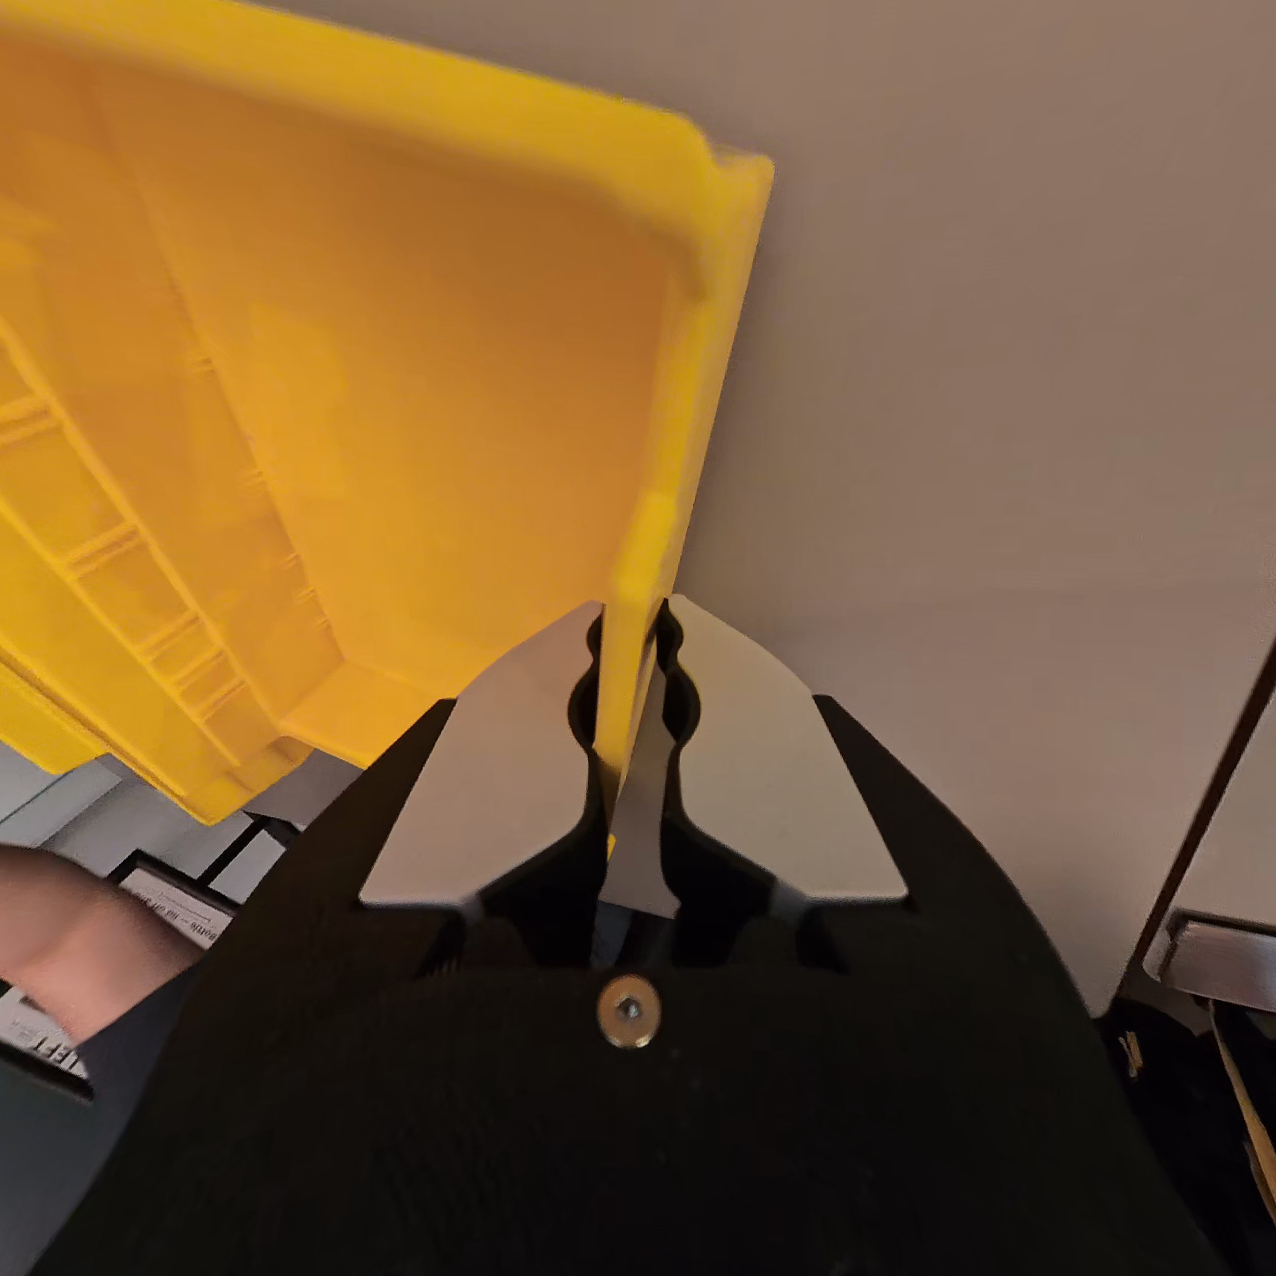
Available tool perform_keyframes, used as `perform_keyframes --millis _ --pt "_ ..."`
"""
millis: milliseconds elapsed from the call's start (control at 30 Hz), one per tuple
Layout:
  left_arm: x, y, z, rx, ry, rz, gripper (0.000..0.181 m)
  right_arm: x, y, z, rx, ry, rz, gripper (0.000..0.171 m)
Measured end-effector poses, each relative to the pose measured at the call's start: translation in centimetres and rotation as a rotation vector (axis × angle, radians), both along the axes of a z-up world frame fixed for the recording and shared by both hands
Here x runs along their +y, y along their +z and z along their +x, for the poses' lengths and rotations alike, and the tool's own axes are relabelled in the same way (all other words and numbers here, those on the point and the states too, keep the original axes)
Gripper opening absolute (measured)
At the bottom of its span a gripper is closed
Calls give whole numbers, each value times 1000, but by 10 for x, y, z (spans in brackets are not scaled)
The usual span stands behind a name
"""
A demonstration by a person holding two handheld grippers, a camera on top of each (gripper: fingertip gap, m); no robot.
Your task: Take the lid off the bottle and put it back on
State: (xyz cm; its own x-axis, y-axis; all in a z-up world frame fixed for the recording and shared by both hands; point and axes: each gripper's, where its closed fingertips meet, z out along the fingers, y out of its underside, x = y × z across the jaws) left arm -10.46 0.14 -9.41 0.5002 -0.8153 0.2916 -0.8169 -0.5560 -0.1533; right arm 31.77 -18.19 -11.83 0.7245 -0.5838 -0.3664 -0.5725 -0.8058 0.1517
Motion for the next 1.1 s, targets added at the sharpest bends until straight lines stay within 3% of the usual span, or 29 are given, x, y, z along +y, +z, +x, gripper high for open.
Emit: perform_keyframes --millis 133,433,700,933,1100 --pt "1 0 -14 148 7 -92 11 16 0 -13 -25 29 -8 14" --pt "35 0 -62 195 120 -126 4 53 -8 -53 -22 92 -3 14" --pt "86 1 -161 206 286 -63 4 80 -8 -77 -21 141 -10 14" --pt "103 2 -233 173 398 -69 4 103 -8 -90 -15 164 -7 14" --pt "113 3 -279 190 453 -43 3 109 -9 -89 -83 290 -44 8"
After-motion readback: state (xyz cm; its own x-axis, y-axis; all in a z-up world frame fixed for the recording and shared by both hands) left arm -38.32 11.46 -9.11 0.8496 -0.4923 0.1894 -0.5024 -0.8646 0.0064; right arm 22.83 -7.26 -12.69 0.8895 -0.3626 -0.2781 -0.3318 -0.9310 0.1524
